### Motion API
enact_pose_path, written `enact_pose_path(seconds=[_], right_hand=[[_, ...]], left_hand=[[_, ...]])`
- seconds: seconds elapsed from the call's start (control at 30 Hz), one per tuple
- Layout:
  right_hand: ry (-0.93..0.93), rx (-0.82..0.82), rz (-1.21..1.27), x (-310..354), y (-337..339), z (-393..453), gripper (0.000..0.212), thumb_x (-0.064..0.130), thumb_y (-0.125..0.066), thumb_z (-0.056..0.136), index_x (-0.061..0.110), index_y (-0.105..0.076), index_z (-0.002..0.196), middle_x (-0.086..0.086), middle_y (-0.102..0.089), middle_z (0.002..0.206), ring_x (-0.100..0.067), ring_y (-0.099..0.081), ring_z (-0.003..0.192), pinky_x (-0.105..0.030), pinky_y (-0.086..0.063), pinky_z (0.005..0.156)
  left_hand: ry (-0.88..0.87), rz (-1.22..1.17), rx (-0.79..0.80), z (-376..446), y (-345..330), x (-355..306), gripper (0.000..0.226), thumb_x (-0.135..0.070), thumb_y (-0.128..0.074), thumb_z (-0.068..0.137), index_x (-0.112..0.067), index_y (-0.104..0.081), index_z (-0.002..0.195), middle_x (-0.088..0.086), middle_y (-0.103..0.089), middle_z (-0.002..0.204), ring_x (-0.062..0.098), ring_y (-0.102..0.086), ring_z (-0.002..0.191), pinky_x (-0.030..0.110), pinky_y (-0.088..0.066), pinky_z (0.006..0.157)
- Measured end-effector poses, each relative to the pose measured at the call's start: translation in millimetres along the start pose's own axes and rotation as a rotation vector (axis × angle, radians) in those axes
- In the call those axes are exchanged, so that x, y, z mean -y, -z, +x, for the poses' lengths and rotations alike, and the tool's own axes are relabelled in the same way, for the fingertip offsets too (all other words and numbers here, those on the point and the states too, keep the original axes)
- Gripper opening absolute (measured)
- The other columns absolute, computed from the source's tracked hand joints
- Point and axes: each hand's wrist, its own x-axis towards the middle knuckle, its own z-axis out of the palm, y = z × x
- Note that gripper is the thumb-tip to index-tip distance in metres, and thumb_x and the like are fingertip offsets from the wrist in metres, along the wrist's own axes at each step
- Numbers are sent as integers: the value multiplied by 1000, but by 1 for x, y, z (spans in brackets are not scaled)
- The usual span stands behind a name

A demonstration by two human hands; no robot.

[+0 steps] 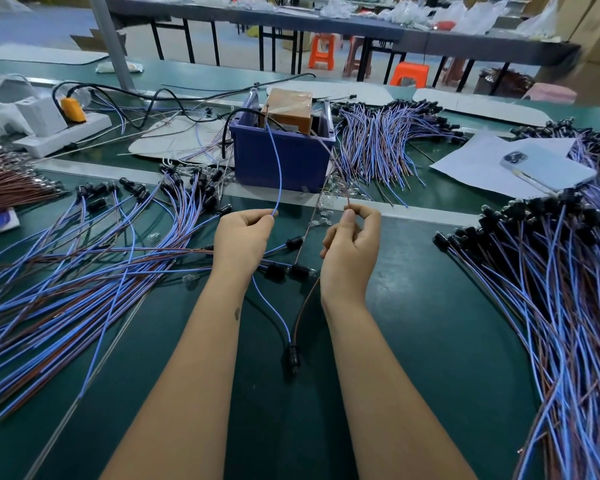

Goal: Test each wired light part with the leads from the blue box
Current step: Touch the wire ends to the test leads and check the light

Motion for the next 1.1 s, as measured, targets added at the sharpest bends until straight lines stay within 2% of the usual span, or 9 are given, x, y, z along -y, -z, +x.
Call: enact_pose_path(seconds=[0.33, 0.47, 0.6, 0.67, 0.77, 0.83, 0.9, 0.97, 1.1], right_hand=[[4, 18, -18, -4, 0, 4, 13, 18, -39, 103, 22, -50, 97, -1, -49, 62, -12, -45, 58, -31, -42, 55], [-6, 28, -35, -9, 1, 6, 18, 13, -41, 102, 24, -51, 91, 5, -58, 69, -8, -51, 59, -20, -45, 56], [-109, 68, -17, -9, 3, 5, 20, 4, -41, 99, 17, -54, 93, 7, -63, 81, -3, -50, 61, -24, -44, 64], [-167, 89, 12, -3, 1, 7, 18, 3, -44, 98, 14, -57, 96, 3, -62, 83, -6, -48, 65, -26, -41, 69], [-175, 151, -2, 6, -3, 14, 9, 14, -56, 96, 20, -62, 93, 4, -64, 85, -2, -53, 68, -17, -42, 64], [-115, 185, -72, 11, -5, 17, 7, 17, -60, 94, 21, -63, 89, 9, -63, 79, 1, -54, 68, -10, -43, 63], [-48, 177, -148, 12, -5, 19, 17, 13, -60, 94, 21, -64, 79, 10, -60, 69, 1, -51, 63, -7, -40, 59], [-52, 163, -196, 13, -4, 19, 23, 11, -58, 94, 19, -63, 73, 9, -58, 63, -1, -49, 59, -11, -39, 57], [-181, 208, -140, 11, -7, 13, 28, 10, -53, 96, 19, -61, 71, 2, -61, 64, -11, -52, 57, -26, -41, 59]], left_hand=[[30, 14, 6, 0, 2, 1, 25, -14, -54, 89, -30, -72, 85, -10, -32, 44, 11, -23, 44, 24, -22, 47], [-28, 79, 12, -10, 2, -1, 26, -18, -55, 90, -37, -69, 79, -7, -56, 64, 6, -40, 55, 21, -34, 52], [-71, 202, 87, -27, -1, -5, 19, -18, -58, 87, -29, -72, 82, -5, -65, 64, 15, -52, 58, 27, -43, 57], [-121, 308, 147, -33, -2, -7, 15, -19, -60, 85, -29, -71, 81, -4, -67, 65, 12, -58, 60, 28, -46, 60], [-175, 389, 187, -40, 0, -7, 14, -21, -62, 82, -32, -67, 76, -17, -60, 55, 0, -51, 52, 18, -39, 52], [-185, 439, 194, -45, 2, -7, 15, -23, -63, 79, -36, -64, 72, -21, -58, 54, -1, -51, 53, 21, -40, 53], [-192, 449, 193, -49, 2, -8, 13, -22, -63, 77, -34, -65, 72, -21, -60, 57, 0, -54, 58, 25, -44, 58], [-211, 444, 180, -51, 1, -11, 13, -19, -63, 77, -31, -66, 76, -20, -62, 62, 2, -55, 63, 23, -42, 61], [-353, 530, 69, -50, -5, -22, 22, -22, -62, 85, -28, -63, 106, -11, -65, 90, 13, -56, 80, 27, -41, 68]])
